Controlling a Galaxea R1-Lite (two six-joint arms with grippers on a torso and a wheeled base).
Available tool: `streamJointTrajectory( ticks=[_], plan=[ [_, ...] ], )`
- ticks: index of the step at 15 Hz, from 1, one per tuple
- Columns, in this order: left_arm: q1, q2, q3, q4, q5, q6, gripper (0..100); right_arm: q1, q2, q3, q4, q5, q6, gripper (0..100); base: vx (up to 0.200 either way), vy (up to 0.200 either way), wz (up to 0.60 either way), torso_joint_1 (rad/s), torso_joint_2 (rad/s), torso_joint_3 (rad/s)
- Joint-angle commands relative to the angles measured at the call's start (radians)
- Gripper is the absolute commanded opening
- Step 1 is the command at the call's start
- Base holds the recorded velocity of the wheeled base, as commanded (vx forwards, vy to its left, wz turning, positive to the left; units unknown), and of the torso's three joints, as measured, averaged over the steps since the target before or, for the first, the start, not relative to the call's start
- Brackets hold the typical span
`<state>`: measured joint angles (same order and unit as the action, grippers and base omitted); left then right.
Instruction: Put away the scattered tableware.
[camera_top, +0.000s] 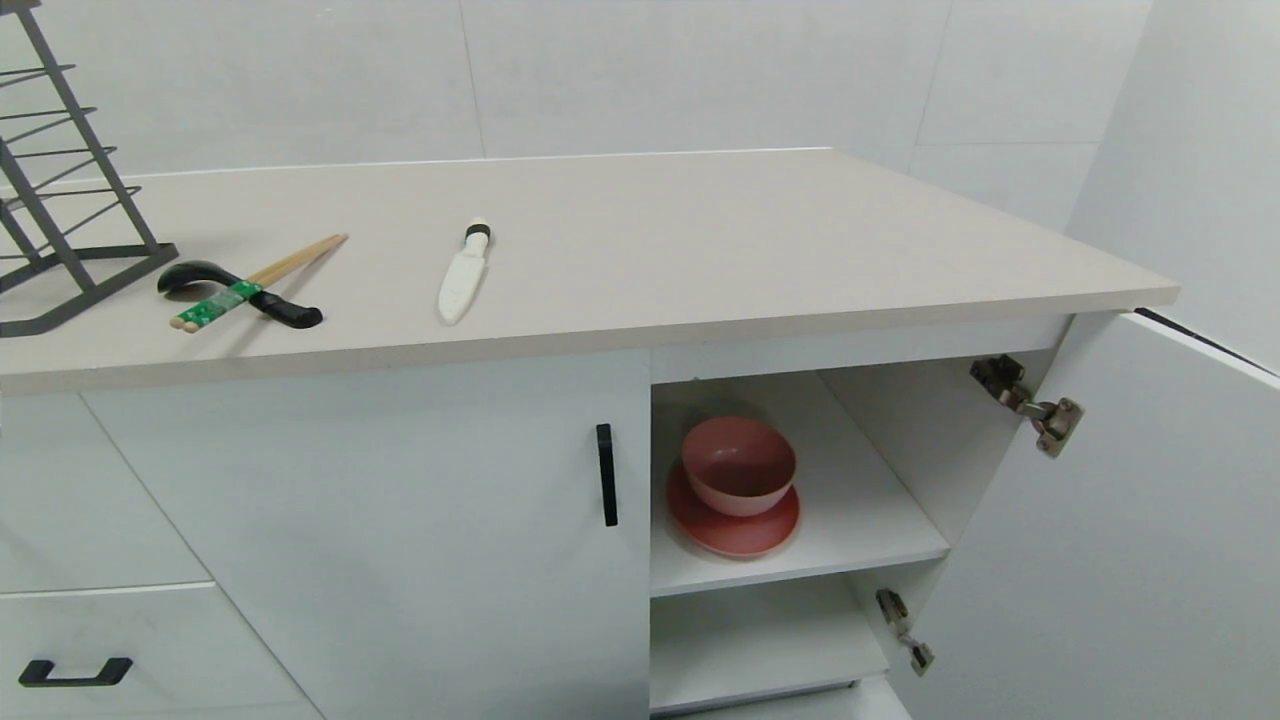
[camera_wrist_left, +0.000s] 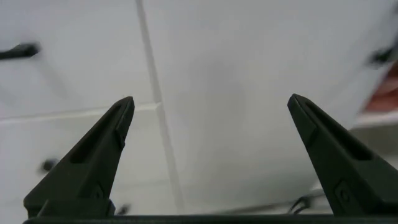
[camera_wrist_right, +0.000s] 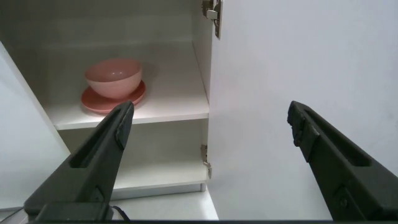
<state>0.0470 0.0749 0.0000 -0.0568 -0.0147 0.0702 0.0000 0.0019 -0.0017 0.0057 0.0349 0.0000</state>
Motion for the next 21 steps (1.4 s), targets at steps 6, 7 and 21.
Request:
streamJointTrajectory(
  ticks=[6, 7, 21],
  plan=[
    [-0.049, -0.075, 0.0, 0.055, -0.014, -0.064, 100, 0.0, 0.001, 0.0, 0.0, -0.001, 0.002, 100, 0.0, 0.0, 0.0, 0.0, 0.0, 0.0],
    [-0.049, -0.075, 0.0, 0.055, -0.014, -0.063, 100, 0.0, 0.001, 0.0, 0.0, 0.0, 0.002, 100, 0.0, 0.0, 0.0, 0.0, 0.0, 0.0],
    [-0.049, -0.075, 0.0, 0.055, -0.008, -0.066, 100, 0.0, 0.001, 0.0, 0.0, -0.001, 0.002, 0, -0.157, -0.071, 0.0, 0.001, 0.0, 0.002]
  ],
)
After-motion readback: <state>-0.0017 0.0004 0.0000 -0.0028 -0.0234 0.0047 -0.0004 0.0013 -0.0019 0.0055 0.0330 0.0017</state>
